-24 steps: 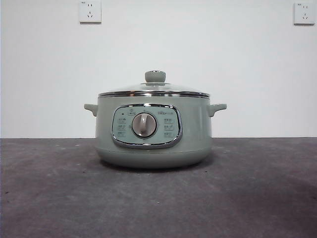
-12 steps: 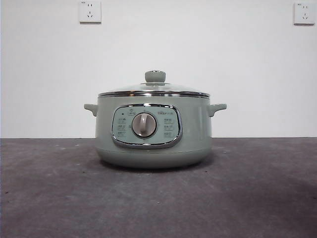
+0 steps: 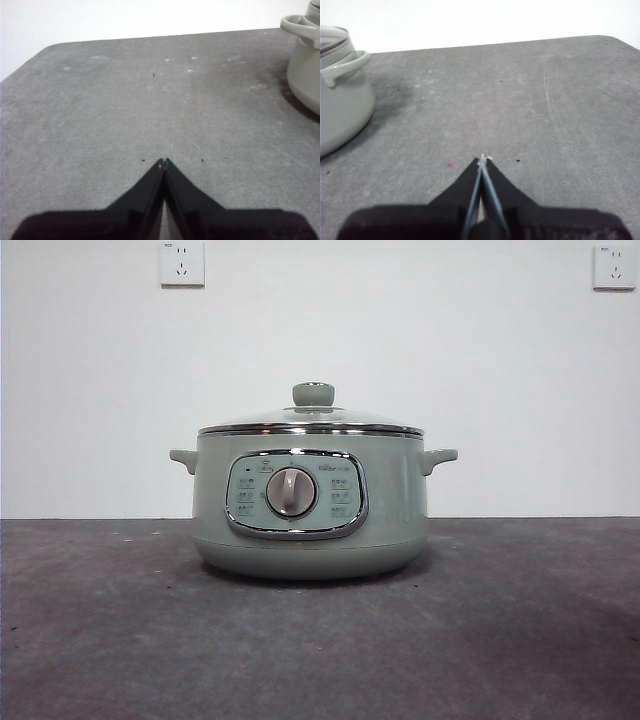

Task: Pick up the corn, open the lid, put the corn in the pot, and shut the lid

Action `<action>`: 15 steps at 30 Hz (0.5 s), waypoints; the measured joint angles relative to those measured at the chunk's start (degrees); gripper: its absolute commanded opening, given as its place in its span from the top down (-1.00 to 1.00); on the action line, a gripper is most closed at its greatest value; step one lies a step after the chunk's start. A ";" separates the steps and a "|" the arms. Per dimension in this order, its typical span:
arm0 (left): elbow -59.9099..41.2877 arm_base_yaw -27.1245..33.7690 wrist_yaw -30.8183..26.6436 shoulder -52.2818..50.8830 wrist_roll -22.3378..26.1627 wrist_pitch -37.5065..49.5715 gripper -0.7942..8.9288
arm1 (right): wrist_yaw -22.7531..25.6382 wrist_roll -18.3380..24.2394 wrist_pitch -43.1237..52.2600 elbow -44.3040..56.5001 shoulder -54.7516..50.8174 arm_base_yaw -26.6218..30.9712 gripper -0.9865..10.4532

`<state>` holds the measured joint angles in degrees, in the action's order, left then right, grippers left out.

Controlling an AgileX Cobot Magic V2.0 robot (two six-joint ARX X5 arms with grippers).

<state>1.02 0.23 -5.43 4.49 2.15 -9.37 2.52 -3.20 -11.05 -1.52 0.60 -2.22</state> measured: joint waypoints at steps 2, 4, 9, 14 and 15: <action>0.00 -0.02 -0.04 0.00 0.44 0.00 0.84 | 0.00 0.02 0.00 0.00 0.00 0.00 0.86; 0.00 0.00 -0.04 0.00 0.70 0.00 0.84 | 0.00 0.02 0.00 0.00 0.00 0.00 0.86; 0.00 -0.02 0.00 0.00 1.81 0.00 0.84 | 0.00 0.00 0.00 0.00 0.00 0.00 0.86; 0.00 0.00 3.76 0.00 2.36 -0.07 0.84 | 0.00 0.02 0.00 0.00 0.00 0.00 0.86; 0.00 0.00 5.11 0.00 2.40 -0.09 0.84 | 0.00 0.00 0.00 0.00 0.00 0.00 0.86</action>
<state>1.02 0.23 -0.32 4.49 4.56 -9.45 2.52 -3.20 -11.05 -1.52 0.60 -2.22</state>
